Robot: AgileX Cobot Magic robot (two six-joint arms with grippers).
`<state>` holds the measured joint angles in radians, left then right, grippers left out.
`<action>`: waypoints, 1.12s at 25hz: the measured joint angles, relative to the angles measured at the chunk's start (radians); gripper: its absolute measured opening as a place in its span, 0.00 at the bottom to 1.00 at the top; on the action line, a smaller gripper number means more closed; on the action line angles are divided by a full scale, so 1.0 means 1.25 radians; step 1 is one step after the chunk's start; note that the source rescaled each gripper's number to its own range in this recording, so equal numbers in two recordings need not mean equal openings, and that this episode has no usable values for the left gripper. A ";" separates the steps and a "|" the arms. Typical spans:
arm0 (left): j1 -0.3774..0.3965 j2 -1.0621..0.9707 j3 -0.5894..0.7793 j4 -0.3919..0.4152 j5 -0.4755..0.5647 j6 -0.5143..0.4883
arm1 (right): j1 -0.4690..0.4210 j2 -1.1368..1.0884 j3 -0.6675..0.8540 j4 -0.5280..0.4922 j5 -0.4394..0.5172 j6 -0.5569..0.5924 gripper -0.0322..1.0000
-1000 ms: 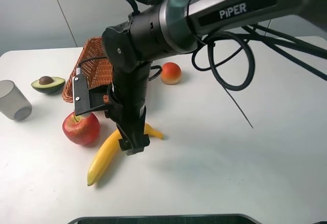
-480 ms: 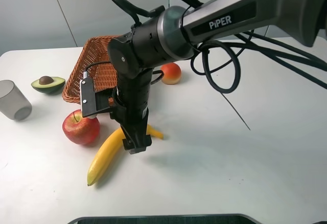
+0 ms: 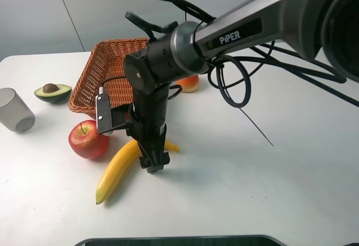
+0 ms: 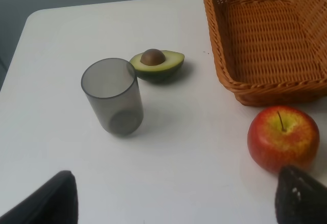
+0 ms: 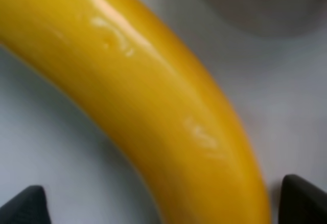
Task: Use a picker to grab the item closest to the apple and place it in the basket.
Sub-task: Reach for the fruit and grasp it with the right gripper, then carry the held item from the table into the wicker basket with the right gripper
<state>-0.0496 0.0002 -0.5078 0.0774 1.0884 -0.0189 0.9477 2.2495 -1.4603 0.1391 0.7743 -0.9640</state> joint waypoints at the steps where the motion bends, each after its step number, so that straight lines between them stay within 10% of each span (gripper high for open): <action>1: 0.000 0.000 0.000 0.000 0.000 0.000 | 0.000 0.000 0.000 0.002 0.000 0.000 0.93; 5: 0.000 0.000 0.000 0.000 0.000 0.000 | 0.000 0.001 -0.002 0.002 -0.009 0.000 0.79; 9: 0.000 0.000 0.000 0.000 0.000 0.000 | 0.000 0.003 -0.002 0.000 -0.017 0.001 0.03; 28: 0.000 0.000 0.000 0.000 0.000 0.002 | 0.000 0.003 -0.002 -0.015 -0.020 -0.004 0.06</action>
<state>-0.0496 0.0002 -0.5078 0.0774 1.0884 -0.0165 0.9477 2.2534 -1.4623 0.1200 0.7495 -0.9686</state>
